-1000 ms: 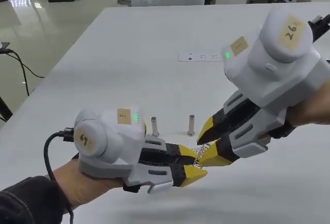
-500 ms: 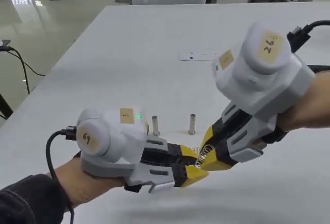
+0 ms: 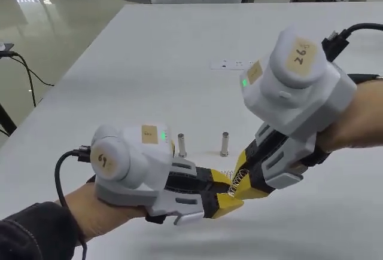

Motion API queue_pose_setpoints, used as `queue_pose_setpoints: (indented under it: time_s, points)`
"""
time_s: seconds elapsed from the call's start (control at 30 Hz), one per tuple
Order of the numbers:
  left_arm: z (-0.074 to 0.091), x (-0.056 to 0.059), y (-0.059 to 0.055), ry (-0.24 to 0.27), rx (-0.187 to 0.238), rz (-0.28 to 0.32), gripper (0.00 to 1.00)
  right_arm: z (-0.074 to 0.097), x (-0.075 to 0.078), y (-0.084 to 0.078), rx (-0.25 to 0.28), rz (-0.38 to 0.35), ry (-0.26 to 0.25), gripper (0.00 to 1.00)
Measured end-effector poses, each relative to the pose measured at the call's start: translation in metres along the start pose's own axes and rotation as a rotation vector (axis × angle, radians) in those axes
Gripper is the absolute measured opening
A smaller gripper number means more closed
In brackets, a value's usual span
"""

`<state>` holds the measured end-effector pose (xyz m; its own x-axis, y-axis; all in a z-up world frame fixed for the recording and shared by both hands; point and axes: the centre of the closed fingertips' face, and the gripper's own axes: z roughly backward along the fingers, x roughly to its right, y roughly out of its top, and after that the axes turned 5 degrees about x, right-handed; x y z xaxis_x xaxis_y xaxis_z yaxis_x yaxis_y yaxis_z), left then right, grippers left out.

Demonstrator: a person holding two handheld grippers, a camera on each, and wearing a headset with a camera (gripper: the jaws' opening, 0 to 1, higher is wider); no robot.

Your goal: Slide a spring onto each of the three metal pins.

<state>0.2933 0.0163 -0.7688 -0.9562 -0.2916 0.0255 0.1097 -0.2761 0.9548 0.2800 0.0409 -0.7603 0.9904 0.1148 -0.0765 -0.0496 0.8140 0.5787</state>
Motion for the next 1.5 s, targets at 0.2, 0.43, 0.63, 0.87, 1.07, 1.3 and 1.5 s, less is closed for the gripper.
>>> queue_pose_setpoints:
  time_s: [0.2, 0.43, 0.63, 0.87, 1.07, 1.3, 1.5]
  points:
    - [0.0, -0.004, 0.002, 0.021, 0.014, 0.017, 0.03, 0.002, 0.004, 0.001, -0.003, 0.008, -0.007, 0.08]
    - [0.001, -0.007, 0.0, 0.036, 0.012, 0.037, 0.09, 0.008, 0.011, 0.002, 0.002, 0.001, -0.019, 0.08]
    - [0.003, -0.011, -0.001, 0.053, 0.022, 0.054, 0.15, 0.016, 0.019, -0.002, 0.003, -0.011, -0.047, 0.08]
    - [0.005, -0.015, -0.001, 0.073, 0.03, 0.066, 0.21, 0.027, 0.031, -0.009, -0.004, -0.031, -0.083, 0.08]
    - [0.007, -0.017, -0.001, 0.081, 0.04, 0.081, 0.25, 0.037, 0.043, -0.015, -0.02, -0.04, -0.12, 0.08]
    - [0.008, -0.019, -0.002, 0.089, 0.049, 0.097, 0.3, 0.054, 0.058, -0.023, -0.033, -0.057, -0.166, 0.08]
    - [0.008, -0.022, -0.003, 0.103, 0.049, 0.097, 0.34, 0.064, 0.072, -0.035, -0.061, -0.068, -0.214, 0.08]
